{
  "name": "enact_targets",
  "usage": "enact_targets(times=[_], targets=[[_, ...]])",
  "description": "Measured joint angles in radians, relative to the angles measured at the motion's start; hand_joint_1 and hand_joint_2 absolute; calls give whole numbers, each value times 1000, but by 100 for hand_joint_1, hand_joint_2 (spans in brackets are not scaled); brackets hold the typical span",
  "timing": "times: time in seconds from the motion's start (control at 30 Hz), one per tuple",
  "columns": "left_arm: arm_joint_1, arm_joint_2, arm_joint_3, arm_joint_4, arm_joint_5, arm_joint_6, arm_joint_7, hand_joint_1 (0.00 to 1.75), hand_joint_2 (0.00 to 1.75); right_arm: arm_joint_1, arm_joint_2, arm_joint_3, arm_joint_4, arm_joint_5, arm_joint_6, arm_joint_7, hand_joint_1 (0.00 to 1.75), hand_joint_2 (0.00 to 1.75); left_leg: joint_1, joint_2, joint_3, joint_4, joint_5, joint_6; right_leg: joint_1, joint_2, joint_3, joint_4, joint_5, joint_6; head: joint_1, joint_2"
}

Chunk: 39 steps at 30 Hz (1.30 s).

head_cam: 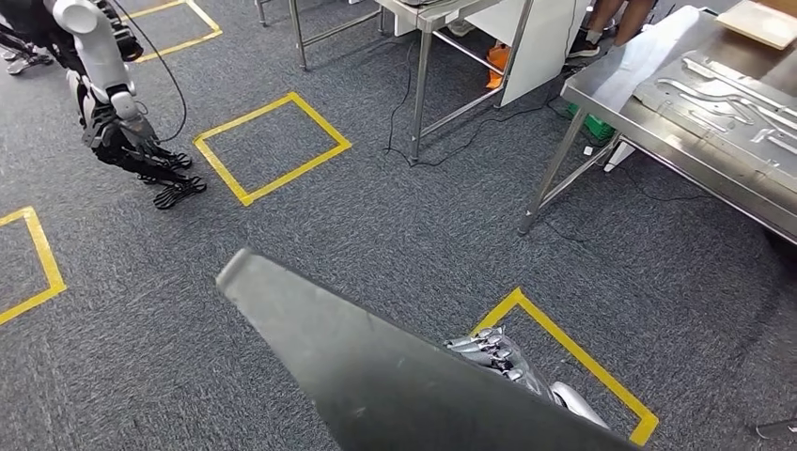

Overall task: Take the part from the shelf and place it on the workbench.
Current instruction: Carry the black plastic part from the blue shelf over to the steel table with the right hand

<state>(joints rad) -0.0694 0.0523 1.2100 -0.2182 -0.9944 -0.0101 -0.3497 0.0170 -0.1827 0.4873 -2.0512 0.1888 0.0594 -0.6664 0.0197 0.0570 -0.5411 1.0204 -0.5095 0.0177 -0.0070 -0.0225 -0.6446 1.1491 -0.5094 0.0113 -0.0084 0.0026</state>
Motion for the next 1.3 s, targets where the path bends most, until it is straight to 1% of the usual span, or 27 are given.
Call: enact_targets(times=[0.07, 0.1, 0.17, 0.23, 0.3, 0.33, 0.37, 0.4, 0.43, 0.5, 0.53, 0.6, 0.67, 0.7, 0.77, 0.83, 0.87, 0.9, 0.93, 0.97, 1.0, 1.07, 1.1, 1.17, 1.2, 1.23, 1.3], targets=[[-1, 0, 0, 0, 0, 0, 0, 0, 175, -1, -1, 0, 0, 0, 0, 0, 175, 175, -3, 15, 6, 0, -6, -8, 10, -22, 46, -94, 27, -10, 0, 0], [-2, 0, 0, 0, 0, 0, 0, 0, 175, -1, -2, -1, 0, 0, 0, 0, 175, 175, -5, 21, 8, -1, -8, -12, 14, -24, 50, -105, 24, -14, 0, 0], [-4, 0, 0, 0, 0, 0, 0, 0, 175, 0, -3, -1, -1, -1, 0, 0, 175, 175, -4, 32, 14, -4, -12, -22, 13, -5, 51, -112, 27, -23, 0, 0], [-7, 0, 0, 0, 0, -1, 0, 0, 175, -1, -4, -1, -3, -1, 0, 0, 175, 175, -2, 8, 8, 26, -38, -31, 7, 10, 62, -126, 32, -35, 0, 0], [-6, 0, 0, 0, 3, -3, -1, 0, 175, -3, -4, -1, -4, 0, -3, -1, 175, 175, 0, -34, -41, 133, -93, -35, 5, 25, 68, -133, 34, -43, 0, 0], [-4, 0, 1, 0, 5, -4, -1, 0, 175, -4, -4, -1, -4, 1, -6, -1, 175, 175, 1, -45, -77, 201, -120, -36, 5, 34, 68, -131, 34, -45, 0, 0], [-2, 0, 1, 0, 7, -5, 1, 0, 175, -3, -4, -1, -4, 1, -10, -1, 175, 175, 1, -49, -107, 252, -132, -37, 6, 44, 67, -129, 33, -47, -1, 0], [-1, -1, 2, 0, 8, -6, 4, 0, 175, -3, -4, -1, -5, -1, -14, -1, 175, 175, 1, -51, -123, 273, -126, -38, 7, 55, 67, -127, 31, -47, 0, 0], [0, -2, 2, 0, 6, -5, 8, 0, 175, -3, -3, -1, -6, -5, -17, -1, 175, 175, 1, -52, -122, 254, -99, -37, 7, 66, 68, -124, 30, -47, -1, 0], [0, -2, 2, 0, -1, -2, 20, 0, 175, -5, -1, 1, -13, -12, -20, -1, 175, 175, 1, -71, -73, 131, -24, -33, 6, 87, 70, -117, 24, -43, 0, 0], [-1, -3, 2, 0, -6, -1, 22, 0, 175, -10, 1, 6, -17, -15, -20, -2, 175, 175, 2, -87, -48, 70, 0, -31, 6, 97, 67, -111, 21, -39, 0, 0], [-2, -2, 2, 0, -12, -1, 19, 0, 175, -27, 4, 25, -26, -19, -21, -2, 175, 175, 0, -111, -25, 16, 9, -25, 5, 115, 59, -105, 21, -29, 0, 0], [-6, -1, 2, 0, -15, -7, 7, 0, 175, -45, 8, 53, -35, -20, -17, -1, 175, 175, -1, -101, -24, 10, 12, -17, 3, 131, 53, -108, 25, -18, 0, 0], [-10, -1, 2, 0, -15, -11, 1, 0, 175, -54, 10, 67, -39, -20, -12, -1, 175, 175, 1, -92, -22, 5, 15, -10, 4, 125, 52, -105, 22, -13, 0, 0], [-18, -1, 2, 0, -15, -16, -9, 0, 175, -71, 12, 94, -49, -18, -1, 0, 175, 175, 5, -73, -19, -5, 21, 3, 6, 85, 29, -54, -12, -6, 0, 0], [-19, -3, 2, 0, -16, -17, -15, 0, 175, -84, 13, 116, -54, -14, 6, 1, 175, 175, 3, -54, -18, -7, 21, 10, 3, 42, -30, 69, -76, 1, 0, 0], [-18, -4, 2, 0, -16, -17, -16, 0, 175, -88, 14, 124, -54, -11, 8, 1, 175, 175, 3, -43, -18, -6, 19, 10, 1, 35, -61, 130, -98, 5, 0, 0], [-18, -5, 2, 0, -16, -16, -16, 0, 175, -90, 14, 131, -54, -9, 9, 1, 175, 175, 2, -33, -17, -6, 18, 10, -2, 32, -78, 164, -103, 7, -1, 0], [-18, -7, 2, 0, -16, -14, -17, 0, 175, -92, 14, 136, -54, -7, 9, 1, 175, 175, 2, -23, -15, -6, 16, 9, -5, 29, -77, 160, -88, 9, 0, 0], [-19, -8, 2, 0, -16, -13, -17, 0, 175, -94, 13, 141, -54, -6, 8, 2, 175, 175, 2, -14, -12, -6, 13, 6, -6, 23, -54, 116, -56, 9, 0, 0], [-19, -10, 2, 0, -16, -11, -16, 0, 175, -97, 13, 144, -54, -5, 6, 2, 175, 175, 2, -6, -7, -6, 10, 4, -6, 10, -17, 45, -18, 6, 0, 0], [-19, -13, 2, 0, -15, -8, -16, 0, 175, -103, 12, 150, -54, -9, 4, 3, 175, 175, -1, 9, 1, -5, 4, -5, 4, -25, 45, -78, 24, -3, -1, 0], [-18, -15, 2, 0, -15, -8, -16, 0, 175, -105, 11, 153, -53, -14, 2, 4, 175, 175, -3, 17, 4, -5, 1, -10, 9, -35, 59, -107, 29, -8, -1, 0], [-20, -17, 2, 0, -14, -6, -17, 0, 175, -106, 11, 155, -53, -33, 0, 8, 175, 175, -6, 34, 9, -9, -2, -19, 14, -25, 58, -117, 26, -15, -2, 0], [-21, -18, 2, 0, -13, -5, -17, 0, 175, -106, 11, 155, -52, -44, 0, 10, 175, 175, -4, 33, 11, -8, -6, -24, 11, -16, 60, -122, 29, -20, -2, 0], [-22, -20, 2, 0, -13, -3, -17, 0, 175, -106, 11, 155, -51, -56, 0, 10, 175, 175, -3, 20, 9, 3, -16, -28, 8, -7, 63, -128, 31, -26, -2, 0], [-21, -22, 2, 0, -12, 0, -17, 0, 175, -106, 13, 155, -47, -77, 3, 11, 175, 175, 1, -24, -27, 87, -67, -34, 3, 8, 70, -137, 36, -38, -2, 0]])
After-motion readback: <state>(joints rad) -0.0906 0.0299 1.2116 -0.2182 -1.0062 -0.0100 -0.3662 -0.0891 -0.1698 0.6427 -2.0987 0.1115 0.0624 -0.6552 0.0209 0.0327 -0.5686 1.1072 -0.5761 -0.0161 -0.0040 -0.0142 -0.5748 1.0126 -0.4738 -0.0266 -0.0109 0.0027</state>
